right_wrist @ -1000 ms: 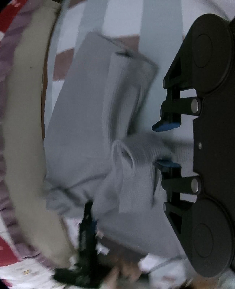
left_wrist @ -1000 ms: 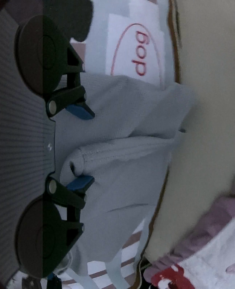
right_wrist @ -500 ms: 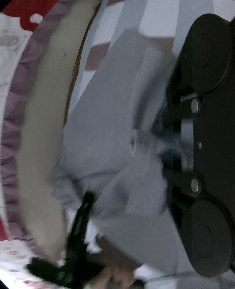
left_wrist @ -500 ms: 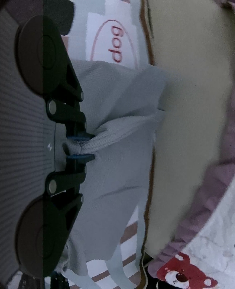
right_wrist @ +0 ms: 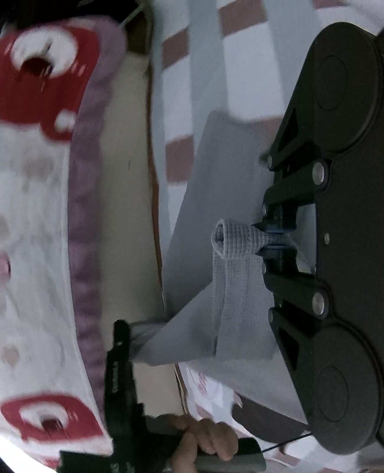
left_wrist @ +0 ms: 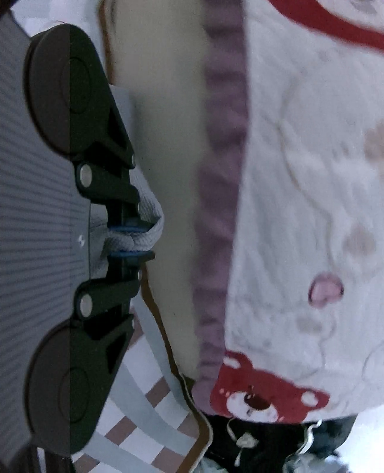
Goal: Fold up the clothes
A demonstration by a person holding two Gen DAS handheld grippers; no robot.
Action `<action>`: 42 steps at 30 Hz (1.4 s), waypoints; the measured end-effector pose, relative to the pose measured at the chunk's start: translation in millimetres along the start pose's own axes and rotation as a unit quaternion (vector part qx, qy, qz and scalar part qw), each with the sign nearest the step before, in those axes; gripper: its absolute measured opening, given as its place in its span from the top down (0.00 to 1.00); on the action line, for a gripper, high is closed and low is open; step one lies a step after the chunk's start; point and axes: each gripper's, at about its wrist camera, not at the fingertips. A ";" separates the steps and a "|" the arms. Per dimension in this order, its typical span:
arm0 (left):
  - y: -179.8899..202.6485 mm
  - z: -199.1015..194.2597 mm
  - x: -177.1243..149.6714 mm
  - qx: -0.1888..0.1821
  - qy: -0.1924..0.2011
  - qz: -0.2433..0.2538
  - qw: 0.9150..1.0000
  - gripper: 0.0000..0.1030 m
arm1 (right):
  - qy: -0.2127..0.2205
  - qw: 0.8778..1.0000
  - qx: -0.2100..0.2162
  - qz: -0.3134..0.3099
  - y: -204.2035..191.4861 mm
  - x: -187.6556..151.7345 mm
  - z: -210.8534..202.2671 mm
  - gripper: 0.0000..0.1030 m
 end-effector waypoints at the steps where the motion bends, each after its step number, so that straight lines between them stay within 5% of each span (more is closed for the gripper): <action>1: 8.7 9.1 -1.1 0.004 0.000 0.009 1.000 0.89 | -0.003 1.000 -0.012 0.009 6.2 -1.6 0.8 0.92; 6: 32.6 59.6 -22.8 -0.002 -0.056 0.018 0.998 0.89 | -0.051 0.993 -0.065 0.080 36.6 -7.4 14.9 0.87; 12: 24.4 86.2 -35.1 0.005 -0.104 0.004 0.995 0.83 | -0.035 0.986 -0.108 0.125 54.9 -9.6 6.6 0.84; 16: 9.9 66.8 -34.1 -0.022 -0.085 -0.024 0.996 0.49 | -0.019 0.979 -0.124 0.160 66.1 -9.4 3.1 0.79; 18: 5.1 51.0 -34.9 -0.029 -0.062 -0.026 0.997 0.48 | 0.010 0.980 -0.119 0.160 66.9 -8.1 -3.8 0.77; 20: -1.2 35.1 -39.0 -0.040 -0.052 -0.048 0.997 0.45 | 0.040 0.980 -0.116 0.155 67.3 -7.3 -10.0 0.60; 27: -30.0 -29.0 -87.7 -0.072 -0.101 -0.141 0.982 0.45 | 0.042 0.993 -0.046 0.100 50.4 0.1 4.3 0.52; 30: -9.0 -57.8 -112.1 -0.094 -0.096 -0.086 0.987 0.45 | 0.027 0.992 -0.053 0.115 54.2 -0.1 12.1 0.48; 32: 17.4 -65.2 -123.1 -0.091 -0.087 0.009 0.992 0.45 | 0.016 0.982 -0.055 0.178 70.0 -3.3 13.2 0.48; 36: 64.4 -74.3 -138.0 -0.089 -0.065 0.169 0.979 0.44 | -0.024 0.947 -0.038 0.319 102.0 -16.4 14.3 0.47; 40: 85.1 -70.3 -134.0 -0.104 -0.065 0.187 0.975 0.41 | -0.058 0.923 0.005 0.381 107.7 -28.0 20.4 0.46; 42: 90.7 -63.5 -131.1 -0.113 -0.069 0.185 0.974 0.41 | -0.047 0.917 0.046 0.393 105.5 -33.2 19.3 0.60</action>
Point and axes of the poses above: each gripper's, at about its wrist camera, not at the fingertips, and z roughly the way its jaws point, y to its right, x to its top, and after that the axes turned 1 degree about -z, right-handed
